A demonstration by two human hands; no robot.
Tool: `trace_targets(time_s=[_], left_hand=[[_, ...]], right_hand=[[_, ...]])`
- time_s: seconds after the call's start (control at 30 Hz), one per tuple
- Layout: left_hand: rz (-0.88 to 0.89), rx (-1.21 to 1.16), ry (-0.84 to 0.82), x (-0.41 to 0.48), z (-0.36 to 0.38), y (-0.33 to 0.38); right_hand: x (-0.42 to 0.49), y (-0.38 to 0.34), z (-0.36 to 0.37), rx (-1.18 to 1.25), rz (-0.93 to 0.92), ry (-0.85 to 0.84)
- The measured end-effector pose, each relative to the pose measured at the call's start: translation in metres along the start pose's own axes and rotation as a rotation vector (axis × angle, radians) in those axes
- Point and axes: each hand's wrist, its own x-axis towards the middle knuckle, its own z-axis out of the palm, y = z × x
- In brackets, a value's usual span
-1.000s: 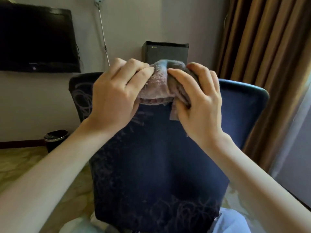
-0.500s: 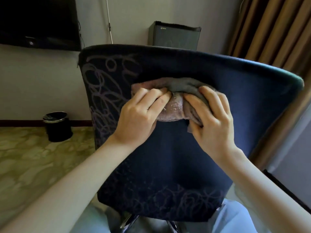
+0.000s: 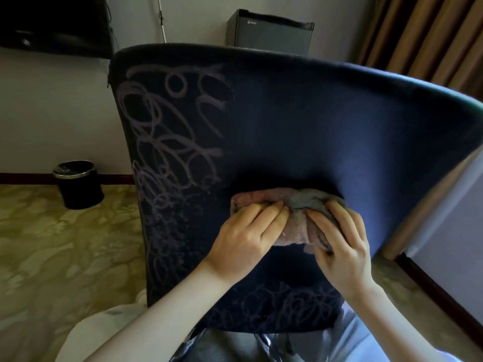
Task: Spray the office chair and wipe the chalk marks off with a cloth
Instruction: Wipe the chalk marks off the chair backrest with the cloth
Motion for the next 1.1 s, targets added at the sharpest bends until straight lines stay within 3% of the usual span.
trace_targets(time_s=[0.3,0.57,0.7,0.97,1.1], left_hand=[[0.034,0.007,-0.052,0.023,-0.010,0.025],[-0.089,0.137,0.191,0.103,-0.111,-0.021],[-0.091,0.275,0.153,0.111,-0.146,-0.061],[-0.141,0.253,0.015,0.037,-0.122,-0.074],[-0.193,0.179,-0.025,-0.009,-0.093,-0.065]], right_hand=[[0.007,0.011,-0.022,0.099,0.058,0.019],[0.141,-0.043,-0.057,0.146,-0.132,0.204],[0.185,-0.078,-0.047,0.171,-0.149,0.239],[0.133,-0.090,0.002,0.142,-0.204,0.077],[0.083,-0.089,0.028,0.154,-0.132,-0.012]])
